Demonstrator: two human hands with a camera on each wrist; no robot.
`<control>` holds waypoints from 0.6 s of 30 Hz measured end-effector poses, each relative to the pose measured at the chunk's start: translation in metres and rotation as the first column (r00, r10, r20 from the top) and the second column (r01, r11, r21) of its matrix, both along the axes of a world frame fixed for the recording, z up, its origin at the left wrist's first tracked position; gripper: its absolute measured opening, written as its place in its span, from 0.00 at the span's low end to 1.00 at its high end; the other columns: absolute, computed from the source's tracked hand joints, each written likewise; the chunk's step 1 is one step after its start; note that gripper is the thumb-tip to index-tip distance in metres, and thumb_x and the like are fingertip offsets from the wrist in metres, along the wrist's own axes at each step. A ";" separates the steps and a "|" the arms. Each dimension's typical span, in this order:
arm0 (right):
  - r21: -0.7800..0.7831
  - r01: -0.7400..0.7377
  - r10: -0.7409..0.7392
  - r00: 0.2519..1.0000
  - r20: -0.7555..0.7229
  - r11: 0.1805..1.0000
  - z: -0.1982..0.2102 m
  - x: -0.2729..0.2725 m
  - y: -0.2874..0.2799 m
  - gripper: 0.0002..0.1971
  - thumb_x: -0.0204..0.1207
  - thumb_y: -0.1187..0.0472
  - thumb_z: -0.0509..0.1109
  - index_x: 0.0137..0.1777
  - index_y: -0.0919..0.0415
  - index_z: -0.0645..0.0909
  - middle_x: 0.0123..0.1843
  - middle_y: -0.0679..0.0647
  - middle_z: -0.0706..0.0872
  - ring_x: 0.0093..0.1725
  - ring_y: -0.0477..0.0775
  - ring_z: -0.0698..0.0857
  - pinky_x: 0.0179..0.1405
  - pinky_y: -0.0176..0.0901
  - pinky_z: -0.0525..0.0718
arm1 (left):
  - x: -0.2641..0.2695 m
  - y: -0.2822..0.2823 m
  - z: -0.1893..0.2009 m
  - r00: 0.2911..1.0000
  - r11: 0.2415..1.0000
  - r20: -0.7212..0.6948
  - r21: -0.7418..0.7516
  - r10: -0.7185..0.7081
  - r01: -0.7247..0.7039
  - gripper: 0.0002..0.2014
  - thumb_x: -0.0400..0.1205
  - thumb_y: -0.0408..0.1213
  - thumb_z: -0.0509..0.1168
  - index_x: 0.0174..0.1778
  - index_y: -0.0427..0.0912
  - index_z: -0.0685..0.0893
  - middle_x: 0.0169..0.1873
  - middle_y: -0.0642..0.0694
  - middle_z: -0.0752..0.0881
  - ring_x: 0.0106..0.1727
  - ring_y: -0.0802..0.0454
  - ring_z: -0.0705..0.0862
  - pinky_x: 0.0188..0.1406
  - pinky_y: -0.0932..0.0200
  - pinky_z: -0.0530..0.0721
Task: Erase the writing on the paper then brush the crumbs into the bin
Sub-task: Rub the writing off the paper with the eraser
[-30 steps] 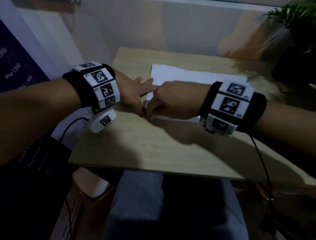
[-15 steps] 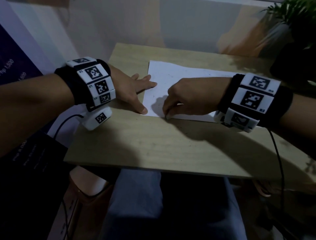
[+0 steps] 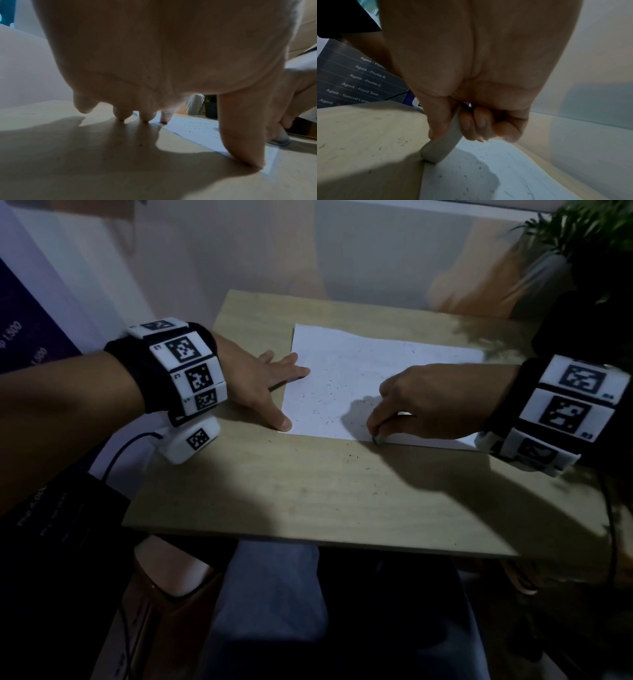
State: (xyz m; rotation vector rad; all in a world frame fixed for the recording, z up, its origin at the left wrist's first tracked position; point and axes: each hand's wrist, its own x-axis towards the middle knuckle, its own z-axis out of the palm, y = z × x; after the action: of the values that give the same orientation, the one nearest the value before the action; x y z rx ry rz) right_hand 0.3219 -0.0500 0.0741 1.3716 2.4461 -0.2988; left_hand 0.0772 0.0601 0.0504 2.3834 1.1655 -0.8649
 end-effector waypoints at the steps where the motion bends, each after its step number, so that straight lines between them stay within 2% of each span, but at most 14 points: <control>1: -0.003 0.008 -0.008 1.000 0.007 1.000 0.001 0.003 -0.001 0.10 0.86 0.48 0.65 0.60 0.38 0.87 0.38 0.33 0.74 0.39 0.38 0.75 0.47 0.38 0.71 | 0.000 -0.001 0.001 1.000 1.000 0.003 0.000 0.001 -0.001 0.54 0.78 0.68 0.67 0.88 0.66 0.33 0.86 0.64 0.28 0.88 0.55 0.30 0.88 0.39 0.40; 3: -0.010 0.036 -0.036 0.999 -0.001 0.999 0.002 0.005 -0.003 0.09 0.85 0.47 0.65 0.58 0.38 0.87 0.41 0.33 0.80 0.43 0.41 0.79 0.49 0.41 0.76 | 0.001 -0.004 0.002 1.000 1.000 0.013 -0.003 0.009 -0.009 0.54 0.80 0.66 0.67 0.88 0.64 0.33 0.86 0.62 0.28 0.88 0.54 0.30 0.88 0.39 0.40; 5: -0.009 0.082 -0.082 0.994 -0.078 0.997 0.002 0.006 -0.004 0.07 0.83 0.45 0.67 0.53 0.39 0.87 0.41 0.35 0.86 0.42 0.39 0.83 0.47 0.43 0.80 | 0.001 -0.006 0.000 1.000 1.000 0.017 0.003 0.009 -0.009 0.54 0.80 0.67 0.66 0.88 0.63 0.33 0.86 0.61 0.28 0.88 0.53 0.30 0.88 0.38 0.39; 8: 0.012 0.152 -0.144 0.961 -0.235 0.988 0.000 0.000 -0.004 0.09 0.81 0.42 0.69 0.47 0.43 0.89 0.32 0.38 0.86 0.35 0.35 0.82 0.36 0.37 0.74 | 0.003 -0.008 -0.004 0.999 0.996 -0.020 0.077 -0.038 0.039 0.57 0.75 0.76 0.62 0.89 0.60 0.33 0.87 0.57 0.28 0.89 0.49 0.31 0.87 0.35 0.37; 11: 0.009 0.195 -0.181 0.927 -0.329 0.981 -0.001 -0.013 -0.002 0.08 0.85 0.46 0.66 0.50 0.45 0.86 0.28 0.44 0.87 0.28 0.39 0.83 0.31 0.30 0.72 | 0.011 -0.012 -0.002 0.993 0.983 -0.042 0.147 -0.108 0.113 0.56 0.76 0.76 0.60 0.90 0.55 0.35 0.87 0.52 0.27 0.88 0.46 0.30 0.87 0.34 0.35; 14: -0.050 0.208 -0.211 0.891 -0.402 0.977 -0.005 -0.023 0.001 0.07 0.87 0.50 0.64 0.53 0.43 0.84 0.30 0.46 0.89 0.25 0.43 0.84 0.33 0.27 0.75 | 0.014 -0.017 -0.002 0.986 0.983 0.015 0.080 -0.165 0.164 0.49 0.83 0.70 0.59 0.88 0.62 0.32 0.87 0.53 0.27 0.88 0.47 0.29 0.87 0.33 0.35; 16: -0.068 0.213 -0.222 0.890 -0.399 0.975 -0.010 -0.022 0.004 0.07 0.86 0.52 0.65 0.53 0.44 0.85 0.32 0.45 0.88 0.29 0.41 0.84 0.34 0.24 0.74 | 0.011 -0.020 -0.003 0.986 0.985 0.000 0.052 -0.166 0.166 0.44 0.84 0.69 0.55 0.87 0.67 0.32 0.87 0.54 0.28 0.89 0.48 0.31 0.87 0.34 0.36; 18: -0.044 0.236 -0.236 0.905 -0.354 0.971 -0.013 -0.016 0.005 0.06 0.83 0.51 0.69 0.56 0.45 0.86 0.37 0.39 0.87 0.35 0.38 0.83 0.39 0.27 0.74 | 0.009 -0.024 -0.003 0.985 0.982 -0.043 0.079 -0.167 0.170 0.43 0.84 0.71 0.52 0.87 0.67 0.32 0.87 0.55 0.29 0.89 0.48 0.33 0.87 0.34 0.36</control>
State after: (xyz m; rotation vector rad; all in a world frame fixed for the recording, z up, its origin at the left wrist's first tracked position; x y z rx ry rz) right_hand 0.3056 -0.0454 0.0610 1.7503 2.5530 -0.6593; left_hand 0.0859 0.0360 0.0477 2.5736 1.0424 -0.9337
